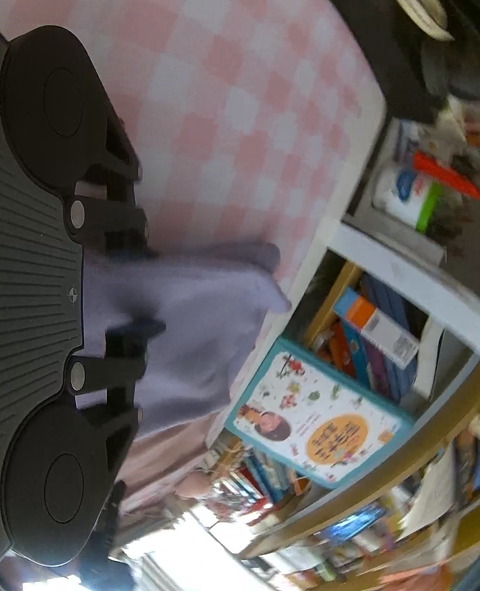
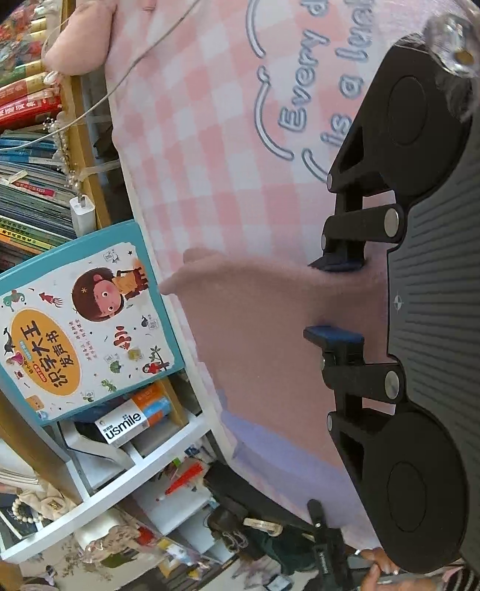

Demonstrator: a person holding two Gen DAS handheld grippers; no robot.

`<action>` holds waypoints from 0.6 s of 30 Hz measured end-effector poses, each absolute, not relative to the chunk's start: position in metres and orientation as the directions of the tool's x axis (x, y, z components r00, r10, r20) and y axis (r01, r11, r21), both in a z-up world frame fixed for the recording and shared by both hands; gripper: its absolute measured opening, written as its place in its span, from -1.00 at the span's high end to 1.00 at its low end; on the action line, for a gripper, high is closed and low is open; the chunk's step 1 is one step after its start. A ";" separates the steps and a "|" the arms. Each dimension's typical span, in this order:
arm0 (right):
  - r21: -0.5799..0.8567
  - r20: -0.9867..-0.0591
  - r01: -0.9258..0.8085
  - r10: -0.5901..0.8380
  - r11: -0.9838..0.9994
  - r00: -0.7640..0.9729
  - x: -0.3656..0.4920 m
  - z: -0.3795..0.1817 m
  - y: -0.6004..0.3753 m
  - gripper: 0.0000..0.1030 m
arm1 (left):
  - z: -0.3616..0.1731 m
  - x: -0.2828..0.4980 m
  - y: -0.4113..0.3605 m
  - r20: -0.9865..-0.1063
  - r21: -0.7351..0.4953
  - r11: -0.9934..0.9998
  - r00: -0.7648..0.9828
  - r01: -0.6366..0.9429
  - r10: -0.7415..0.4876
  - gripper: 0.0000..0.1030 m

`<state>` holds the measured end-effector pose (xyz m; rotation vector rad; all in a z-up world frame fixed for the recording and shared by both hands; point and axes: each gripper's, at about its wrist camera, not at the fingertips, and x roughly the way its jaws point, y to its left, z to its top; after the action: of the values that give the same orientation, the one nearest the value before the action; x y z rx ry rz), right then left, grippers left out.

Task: Fold clothes
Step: 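Grasp the lavender folded edge with the left gripper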

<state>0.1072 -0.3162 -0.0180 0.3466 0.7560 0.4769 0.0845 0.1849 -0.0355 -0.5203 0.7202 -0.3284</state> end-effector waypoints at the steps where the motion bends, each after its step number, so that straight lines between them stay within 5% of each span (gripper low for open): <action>1: 0.453 -0.569 -0.291 0.525 0.843 0.633 0.105 -0.017 -0.312 0.49 | -0.036 0.082 0.189 -0.534 -0.568 0.817 0.713 0.096 -0.454 0.54; 13: 0.377 -0.551 -0.395 0.546 0.838 0.631 0.093 -0.014 -0.258 0.45 | -0.027 0.061 0.220 -0.565 -0.488 0.873 0.763 -0.002 -0.315 0.54; 18: 0.290 -0.539 -0.416 0.506 0.862 0.674 0.082 -0.006 -0.256 0.14 | -0.016 0.049 0.214 -0.576 -0.425 0.905 0.778 -0.022 -0.252 0.50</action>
<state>0.0821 -0.2558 -0.0057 0.1473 0.6493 0.5206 0.0488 0.2136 -0.0159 -0.4292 0.6725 -0.1286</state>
